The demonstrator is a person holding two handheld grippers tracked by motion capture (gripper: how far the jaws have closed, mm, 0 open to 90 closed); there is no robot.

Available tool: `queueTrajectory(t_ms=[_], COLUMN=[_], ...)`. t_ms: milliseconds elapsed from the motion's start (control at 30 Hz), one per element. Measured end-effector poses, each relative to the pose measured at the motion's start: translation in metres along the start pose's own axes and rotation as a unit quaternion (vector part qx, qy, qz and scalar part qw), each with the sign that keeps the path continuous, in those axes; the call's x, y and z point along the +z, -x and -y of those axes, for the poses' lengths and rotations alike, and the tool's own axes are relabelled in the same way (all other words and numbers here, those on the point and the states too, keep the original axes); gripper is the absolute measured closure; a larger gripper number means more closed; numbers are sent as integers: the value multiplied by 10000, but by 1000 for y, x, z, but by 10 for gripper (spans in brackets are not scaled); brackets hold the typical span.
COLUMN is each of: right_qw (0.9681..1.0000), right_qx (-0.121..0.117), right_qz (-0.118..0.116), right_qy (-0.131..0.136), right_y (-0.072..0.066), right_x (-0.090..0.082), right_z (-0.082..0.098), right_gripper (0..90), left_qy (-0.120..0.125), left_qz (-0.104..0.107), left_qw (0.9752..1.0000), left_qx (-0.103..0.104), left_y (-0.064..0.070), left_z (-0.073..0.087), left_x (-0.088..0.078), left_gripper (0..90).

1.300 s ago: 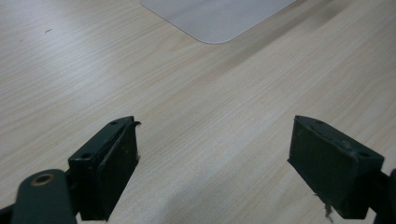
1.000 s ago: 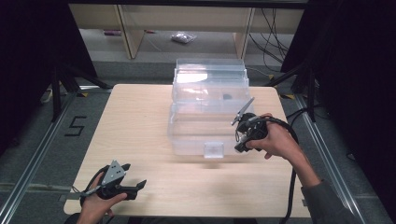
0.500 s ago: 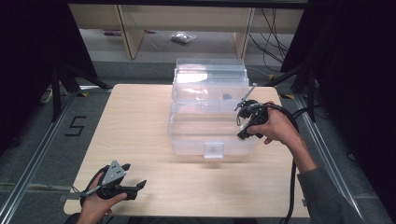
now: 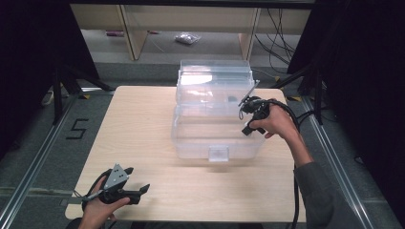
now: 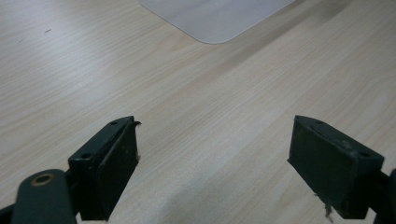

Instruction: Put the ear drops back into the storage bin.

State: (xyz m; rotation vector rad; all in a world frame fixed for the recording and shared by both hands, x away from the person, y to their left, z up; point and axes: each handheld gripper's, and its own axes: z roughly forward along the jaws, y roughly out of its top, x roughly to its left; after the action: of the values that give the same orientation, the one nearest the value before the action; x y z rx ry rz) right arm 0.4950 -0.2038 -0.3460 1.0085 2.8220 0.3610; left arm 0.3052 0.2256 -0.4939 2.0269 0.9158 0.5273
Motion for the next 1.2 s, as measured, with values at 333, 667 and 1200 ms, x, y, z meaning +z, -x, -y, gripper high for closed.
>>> queueTrajectory(t_ms=[333, 667, 1200], right_qw=[9996, 9991, 9977], right_qx=[205, 271, 446], right_qz=[70, -12, 42], right_qy=[-175, -316, -504], right_y=[14, 17, 25], right_x=[20, 45, 75], right_z=[-6, -6, -4], right_gripper=[601, 601, 601], left_qy=[64, 89, 47], left_qz=[24, 24, 29], left_qw=[9999, 9999, 10000], left_qx=[-88, -125, -64], left_y=[1, 1, 0], left_z=[0, 0, 0], left_x=[1, 1, 1], left_gripper=[152, 152, 152])
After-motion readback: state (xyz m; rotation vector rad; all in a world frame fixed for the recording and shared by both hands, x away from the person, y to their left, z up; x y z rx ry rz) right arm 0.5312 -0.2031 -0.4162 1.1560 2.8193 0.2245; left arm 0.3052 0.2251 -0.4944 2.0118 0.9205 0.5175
